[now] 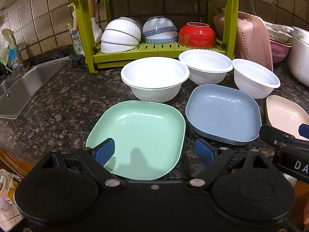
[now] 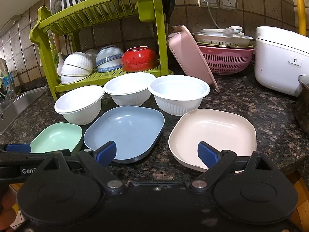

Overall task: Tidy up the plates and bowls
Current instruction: 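Position the left gripper over the rim of the mint green plate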

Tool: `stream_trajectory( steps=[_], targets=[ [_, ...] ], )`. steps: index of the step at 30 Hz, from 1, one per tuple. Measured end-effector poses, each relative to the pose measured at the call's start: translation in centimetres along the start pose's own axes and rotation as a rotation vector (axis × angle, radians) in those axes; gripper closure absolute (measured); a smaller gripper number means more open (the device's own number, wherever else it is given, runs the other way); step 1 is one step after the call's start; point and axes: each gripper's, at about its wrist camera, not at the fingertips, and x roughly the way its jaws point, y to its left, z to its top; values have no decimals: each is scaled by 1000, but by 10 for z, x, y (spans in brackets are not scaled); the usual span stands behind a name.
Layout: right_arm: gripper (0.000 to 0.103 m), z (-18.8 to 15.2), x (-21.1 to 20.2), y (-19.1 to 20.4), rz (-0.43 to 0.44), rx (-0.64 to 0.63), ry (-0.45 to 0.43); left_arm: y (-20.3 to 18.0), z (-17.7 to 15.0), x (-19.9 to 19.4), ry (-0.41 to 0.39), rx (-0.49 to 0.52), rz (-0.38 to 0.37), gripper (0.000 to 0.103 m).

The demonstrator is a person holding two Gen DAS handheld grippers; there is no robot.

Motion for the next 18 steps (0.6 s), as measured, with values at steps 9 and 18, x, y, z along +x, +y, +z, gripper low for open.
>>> stream_trajectory(
  steps=[9,18],
  targets=[
    [7,0,1,-1,-8,8,1,-3,0,0,1,20,-10,13],
    [7,0,0,-2,-13,7,1,-5,1,-1,1,27,-14,13]
  ],
)
